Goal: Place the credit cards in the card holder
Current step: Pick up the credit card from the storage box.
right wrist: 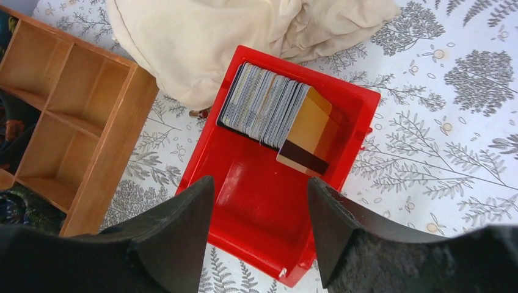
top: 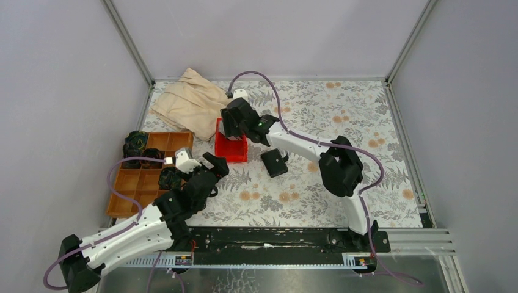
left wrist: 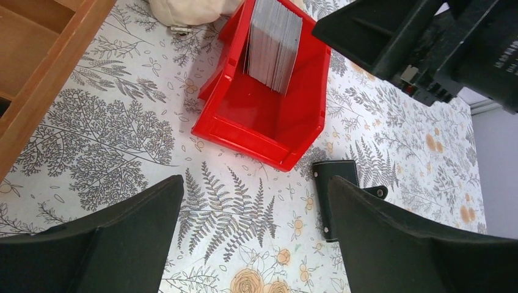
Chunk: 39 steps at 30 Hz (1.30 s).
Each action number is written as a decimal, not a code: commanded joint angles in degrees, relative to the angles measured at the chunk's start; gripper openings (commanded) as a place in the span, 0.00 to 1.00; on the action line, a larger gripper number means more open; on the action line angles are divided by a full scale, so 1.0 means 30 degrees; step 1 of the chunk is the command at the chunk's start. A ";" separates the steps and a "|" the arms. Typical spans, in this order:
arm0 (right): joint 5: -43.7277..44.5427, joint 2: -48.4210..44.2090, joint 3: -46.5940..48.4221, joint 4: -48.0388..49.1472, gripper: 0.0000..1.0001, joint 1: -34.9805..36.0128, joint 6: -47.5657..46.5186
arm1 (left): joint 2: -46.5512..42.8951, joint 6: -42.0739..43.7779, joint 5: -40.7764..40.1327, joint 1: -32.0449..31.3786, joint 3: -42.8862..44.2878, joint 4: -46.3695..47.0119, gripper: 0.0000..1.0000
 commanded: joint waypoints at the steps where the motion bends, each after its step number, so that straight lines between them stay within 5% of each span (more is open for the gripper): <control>1: -0.1184 0.0735 0.1491 0.0031 0.64 -0.0349 0.0877 | -0.0262 -0.0168 -0.1122 0.0239 -0.0394 -0.0155 0.95; 13: -0.3125 0.2295 0.2416 0.0460 0.62 -0.1431 0.2115 | 0.0428 0.0996 -0.0192 0.0921 -0.1293 0.2492 0.95; 24: -0.4223 0.3528 0.3322 0.0662 0.63 -0.1969 0.2813 | 0.1462 0.2311 0.3403 0.4079 -0.3081 0.6696 1.00; 39: -0.5269 0.4195 0.3253 0.0994 0.58 -0.2321 0.3468 | 0.6482 0.3113 0.7122 0.7703 -0.4691 1.5811 1.00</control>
